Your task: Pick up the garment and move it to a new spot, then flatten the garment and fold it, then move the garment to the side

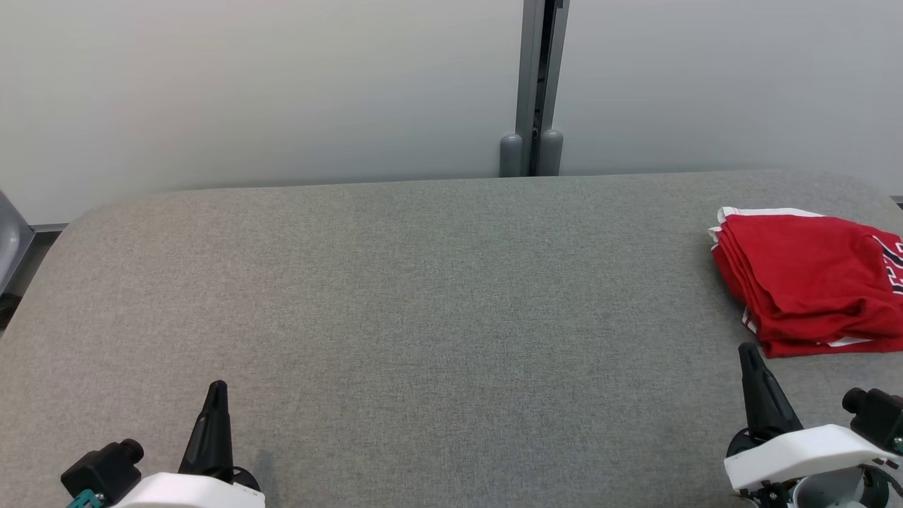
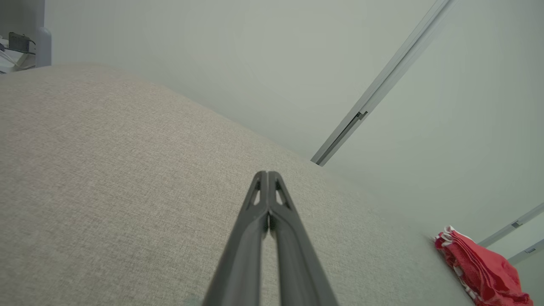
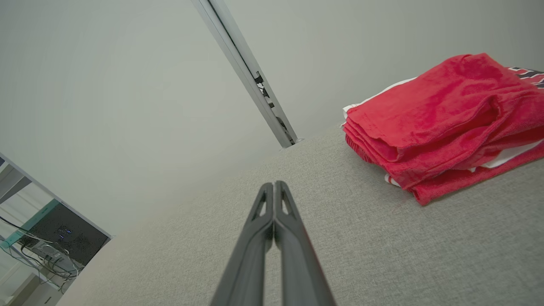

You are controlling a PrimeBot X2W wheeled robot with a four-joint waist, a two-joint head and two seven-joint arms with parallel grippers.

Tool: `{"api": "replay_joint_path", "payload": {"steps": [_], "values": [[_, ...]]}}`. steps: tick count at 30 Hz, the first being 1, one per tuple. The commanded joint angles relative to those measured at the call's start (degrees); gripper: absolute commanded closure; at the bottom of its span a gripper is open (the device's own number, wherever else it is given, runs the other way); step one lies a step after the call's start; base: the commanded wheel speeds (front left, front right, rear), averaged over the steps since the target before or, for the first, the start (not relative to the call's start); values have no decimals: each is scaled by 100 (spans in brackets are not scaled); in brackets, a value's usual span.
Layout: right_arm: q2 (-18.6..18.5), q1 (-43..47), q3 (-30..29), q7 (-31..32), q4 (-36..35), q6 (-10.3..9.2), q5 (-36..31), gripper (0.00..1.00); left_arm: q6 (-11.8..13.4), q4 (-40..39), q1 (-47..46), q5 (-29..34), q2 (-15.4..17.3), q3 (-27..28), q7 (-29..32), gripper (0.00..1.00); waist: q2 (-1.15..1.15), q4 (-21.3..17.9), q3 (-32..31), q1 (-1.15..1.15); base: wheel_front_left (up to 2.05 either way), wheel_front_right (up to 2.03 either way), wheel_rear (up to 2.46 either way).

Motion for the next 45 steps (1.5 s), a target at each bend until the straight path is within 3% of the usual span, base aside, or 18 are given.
{"api": "replay_joint_path", "payload": {"steps": [1, 45], "values": [[-29, -169, -70, 54, -110, 0, 223, 100, -18, -103, -192, -222, 37, 48, 41, 100, 0, -1, 2, 0, 0, 0, 0], [58, -257, -495, 833, -142, 1, 3243, 100, -104, -200, -504, -3283, 60, 273, 878, 100, 0, -36, 55, 0, 0, 0, 0]]}}
